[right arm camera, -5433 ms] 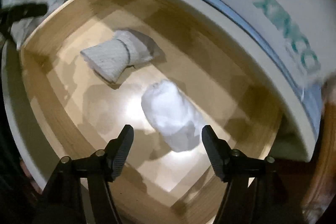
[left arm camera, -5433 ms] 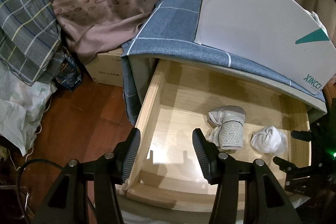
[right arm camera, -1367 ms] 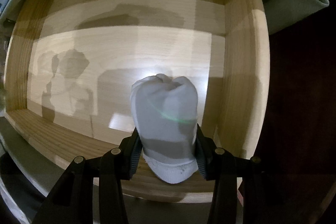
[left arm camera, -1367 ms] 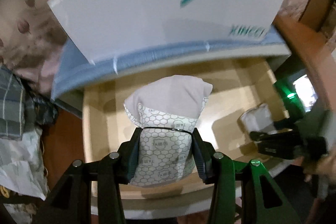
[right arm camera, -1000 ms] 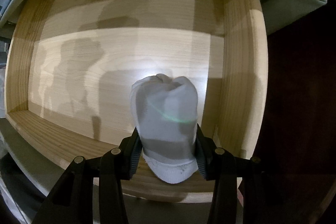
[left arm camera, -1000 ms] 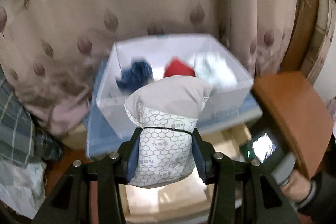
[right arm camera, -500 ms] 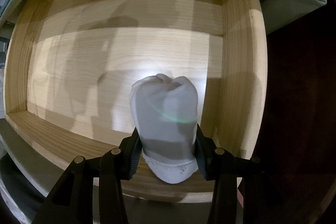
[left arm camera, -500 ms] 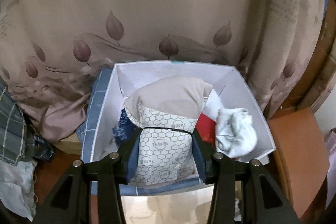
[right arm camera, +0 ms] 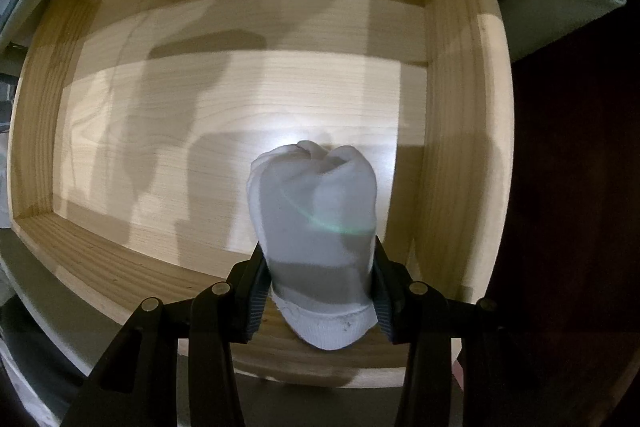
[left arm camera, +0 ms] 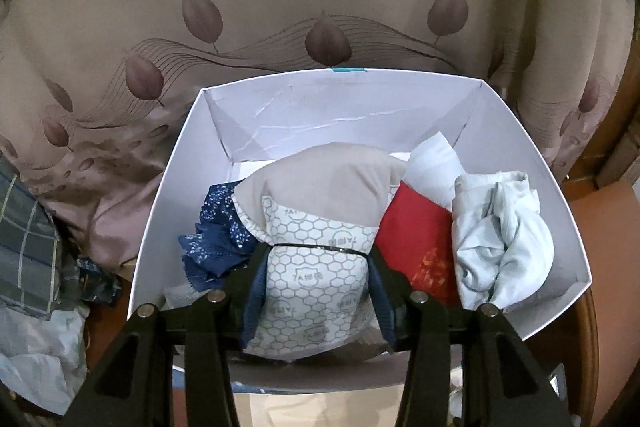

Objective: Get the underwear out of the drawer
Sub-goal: 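Open the left tool to drop the grey underwear in the box, then return the open left tool over the empty drawer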

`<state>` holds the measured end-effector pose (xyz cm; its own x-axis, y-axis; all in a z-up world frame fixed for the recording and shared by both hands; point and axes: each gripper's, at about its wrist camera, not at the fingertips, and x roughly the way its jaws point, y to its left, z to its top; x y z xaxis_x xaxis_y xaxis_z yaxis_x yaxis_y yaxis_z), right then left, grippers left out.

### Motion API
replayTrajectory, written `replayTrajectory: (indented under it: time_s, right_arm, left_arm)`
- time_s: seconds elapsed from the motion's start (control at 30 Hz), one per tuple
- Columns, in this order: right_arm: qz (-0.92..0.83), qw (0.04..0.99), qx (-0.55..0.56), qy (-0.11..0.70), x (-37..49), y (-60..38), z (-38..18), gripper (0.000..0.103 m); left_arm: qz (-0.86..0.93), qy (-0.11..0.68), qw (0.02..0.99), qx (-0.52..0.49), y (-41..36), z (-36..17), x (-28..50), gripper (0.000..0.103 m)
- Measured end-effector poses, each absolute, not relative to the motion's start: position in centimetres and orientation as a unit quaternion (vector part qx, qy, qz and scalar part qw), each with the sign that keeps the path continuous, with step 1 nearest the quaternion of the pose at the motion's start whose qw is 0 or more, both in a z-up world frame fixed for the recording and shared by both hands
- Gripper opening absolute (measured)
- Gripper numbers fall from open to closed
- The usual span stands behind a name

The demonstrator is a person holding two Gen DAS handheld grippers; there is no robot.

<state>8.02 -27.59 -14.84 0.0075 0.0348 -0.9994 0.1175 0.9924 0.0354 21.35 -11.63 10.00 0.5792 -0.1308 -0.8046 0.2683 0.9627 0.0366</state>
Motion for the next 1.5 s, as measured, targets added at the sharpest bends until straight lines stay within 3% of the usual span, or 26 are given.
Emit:
replayTrajectory:
  time_s: [0.57,0.83,1.13,1.3,1.5]
  right_arm:
    - [-0.039,0.712,0.050,0.700,8.1,-27.0,-14.5,0.042]
    - [-0.048,0.715,0.038,0.697,8.0,-26.2,-14.1,0.042]
    - [-0.054,0.718,0.026,0.693,8.0,-25.4,-13.7,0.042]
    - [-0.055,0.720,0.028,0.691,7.5,-25.2,-13.4,0.042]
    - [-0.054,0.731,0.029,0.680,6.5,-25.9,-12.6,0.042]
  left_arm:
    - [-0.134,0.421,0.893,0.090,-10.5,14.5,17.9,0.058]
    - [-0.128,0.413,0.899,0.073,-6.2,18.4,14.7,0.058]
    - [-0.063,0.373,0.914,0.146,-0.5,22.2,10.7,0.058]
    - [-0.037,0.371,0.911,0.175,2.2,21.2,8.9,0.058]
    - [-0.020,0.419,0.901,0.110,4.7,15.8,7.6,0.058]
